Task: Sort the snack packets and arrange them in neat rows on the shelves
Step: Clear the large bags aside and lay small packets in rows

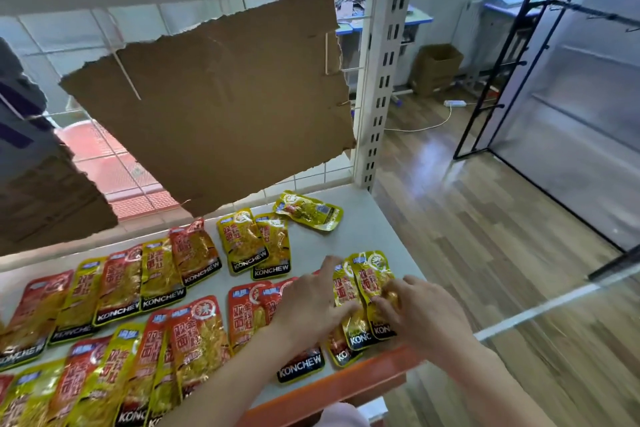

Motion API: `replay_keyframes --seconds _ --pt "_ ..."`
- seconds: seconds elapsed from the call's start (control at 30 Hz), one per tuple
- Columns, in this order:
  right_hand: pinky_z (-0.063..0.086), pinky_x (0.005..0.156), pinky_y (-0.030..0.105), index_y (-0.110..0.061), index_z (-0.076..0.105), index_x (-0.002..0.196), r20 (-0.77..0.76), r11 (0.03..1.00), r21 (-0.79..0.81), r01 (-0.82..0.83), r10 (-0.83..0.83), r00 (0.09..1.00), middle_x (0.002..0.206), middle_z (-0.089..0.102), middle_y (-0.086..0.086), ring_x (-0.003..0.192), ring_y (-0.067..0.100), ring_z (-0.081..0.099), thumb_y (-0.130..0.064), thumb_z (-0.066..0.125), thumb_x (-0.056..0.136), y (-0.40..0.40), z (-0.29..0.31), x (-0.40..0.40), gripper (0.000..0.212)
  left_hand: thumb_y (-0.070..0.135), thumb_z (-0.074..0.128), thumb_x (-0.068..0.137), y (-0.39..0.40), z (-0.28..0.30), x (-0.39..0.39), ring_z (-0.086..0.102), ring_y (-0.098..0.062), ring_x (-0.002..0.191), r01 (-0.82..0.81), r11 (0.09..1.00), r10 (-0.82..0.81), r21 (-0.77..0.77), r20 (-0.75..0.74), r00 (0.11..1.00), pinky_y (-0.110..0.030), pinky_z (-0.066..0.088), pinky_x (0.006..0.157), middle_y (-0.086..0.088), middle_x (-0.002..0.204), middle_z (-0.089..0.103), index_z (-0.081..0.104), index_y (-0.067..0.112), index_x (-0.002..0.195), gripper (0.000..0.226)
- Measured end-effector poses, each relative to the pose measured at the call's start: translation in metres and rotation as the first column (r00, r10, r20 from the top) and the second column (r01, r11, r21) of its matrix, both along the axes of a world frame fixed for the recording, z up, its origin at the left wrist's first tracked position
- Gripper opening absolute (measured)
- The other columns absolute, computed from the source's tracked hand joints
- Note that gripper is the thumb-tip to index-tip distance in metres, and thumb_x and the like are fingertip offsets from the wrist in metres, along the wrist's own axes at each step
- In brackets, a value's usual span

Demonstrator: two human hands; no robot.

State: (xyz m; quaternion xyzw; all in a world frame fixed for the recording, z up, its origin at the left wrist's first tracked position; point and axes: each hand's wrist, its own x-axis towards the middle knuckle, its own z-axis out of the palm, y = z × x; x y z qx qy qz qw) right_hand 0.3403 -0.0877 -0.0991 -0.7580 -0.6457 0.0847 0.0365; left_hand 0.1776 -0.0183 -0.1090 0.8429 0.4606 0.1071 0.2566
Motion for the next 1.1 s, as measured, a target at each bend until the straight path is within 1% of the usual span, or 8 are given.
replay_keyframes --seconds 0.1,0.17,0.43,0.57,0.7,0.77,0.9,1.1 --pt "0.043 0.079 0.030 -0.029 0.059 0.114 -0.095 0.997 0.072 0.015 -0.008 0.995 0.106 0.058 -0.003 0.103 0.019 0.057 -0.044 0.041 0.095 0.029 0.001 0.004 0.031 0.041 0.058 0.088 0.017 0.003 -0.006 0.056 -0.009 0.071 -0.078 0.995 0.074 0.057 0.072 0.995 -0.025 0.043 0.063 0.008 0.073 0.057 0.054 0.023 0.115 0.033" --pt "0.043 0.079 0.030 -0.026 0.060 0.115 -0.177 0.995 0.099 0.006 0.012 0.984 0.110 0.057 -0.002 0.106 0.020 0.056 -0.037 0.046 0.095 0.056 -0.001 0.005 0.028 0.034 0.055 0.090 0.037 0.002 -0.013 0.056 -0.013 0.091 -0.135 0.983 0.126 0.122 0.080 0.989 -0.025 0.043 0.073 0.003 0.092 0.058 0.058 0.019 0.110 0.026" --pt "0.037 0.096 0.032 -0.014 0.048 0.132 -0.200 0.976 0.146 -0.159 0.187 0.962 0.135 0.047 0.006 0.126 0.024 0.040 -0.034 0.050 0.094 0.152 -0.012 -0.022 0.043 0.044 0.044 0.091 0.064 -0.017 -0.035 0.016 -0.022 0.140 -0.187 0.962 0.240 0.200 -0.292 0.926 -0.038 0.016 0.114 -0.003 0.154 0.019 0.027 0.016 0.143 0.062" --pt "0.040 0.092 0.036 -0.020 0.048 0.131 0.003 0.961 0.083 -0.265 0.266 0.964 0.132 0.052 0.003 0.121 0.026 0.042 -0.049 0.050 0.090 0.162 -0.020 -0.030 0.051 0.050 0.039 0.092 0.054 -0.020 -0.043 0.009 -0.016 0.143 -0.190 0.962 0.238 0.194 -0.262 0.935 -0.039 0.007 0.115 0.009 0.156 0.013 0.024 0.027 0.146 0.060" --pt "0.043 0.079 0.034 -0.011 0.055 0.116 0.148 0.947 0.050 -0.316 0.306 0.940 0.112 0.063 0.011 0.109 0.028 0.054 -0.039 0.041 0.094 0.161 -0.009 -0.045 0.038 0.051 0.030 0.096 0.044 -0.023 -0.052 0.005 -0.017 0.144 -0.187 0.966 0.231 0.177 -0.271 0.934 -0.040 0.002 0.116 0.009 0.158 0.004 0.018 0.028 0.148 0.058" --pt "0.040 0.067 0.033 -0.008 0.055 0.110 0.048 0.959 0.115 -0.261 0.257 0.965 0.101 0.066 0.015 0.095 0.033 0.061 -0.032 0.039 0.096 0.154 -0.001 -0.045 0.032 0.047 0.028 0.097 0.039 -0.023 -0.053 0.005 -0.018 0.143 -0.195 0.967 0.231 0.162 -0.245 0.942 -0.040 0.002 0.116 0.008 0.157 0.004 0.018 0.027 0.148 0.056" --pt "0.045 0.060 0.034 -0.007 0.054 0.112 -0.495 0.995 0.094 -0.030 0.073 0.866 0.090 0.065 0.017 0.077 0.031 0.061 -0.016 0.052 0.090 0.143 -0.006 -0.028 0.023 0.038 0.037 0.097 0.031 -0.020 -0.063 0.011 -0.014 0.142 -0.286 0.952 0.290 0.110 -0.018 0.957 -0.030 0.005 0.116 0.010 0.153 0.021 0.031 0.026 0.143 0.047" --pt "0.038 0.085 0.031 -0.013 0.046 0.120 -0.183 0.992 0.059 -0.116 0.125 0.975 0.118 0.049 0.006 0.111 0.023 0.047 -0.033 0.057 0.089 0.122 -0.020 -0.019 0.038 0.030 0.050 0.094 0.002 -0.016 -0.087 0.031 -0.005 0.132 -0.332 0.932 0.321 0.147 0.098 0.942 -0.021 0.025 0.110 0.011 0.137 0.041 0.053 0.022 0.127 0.034"
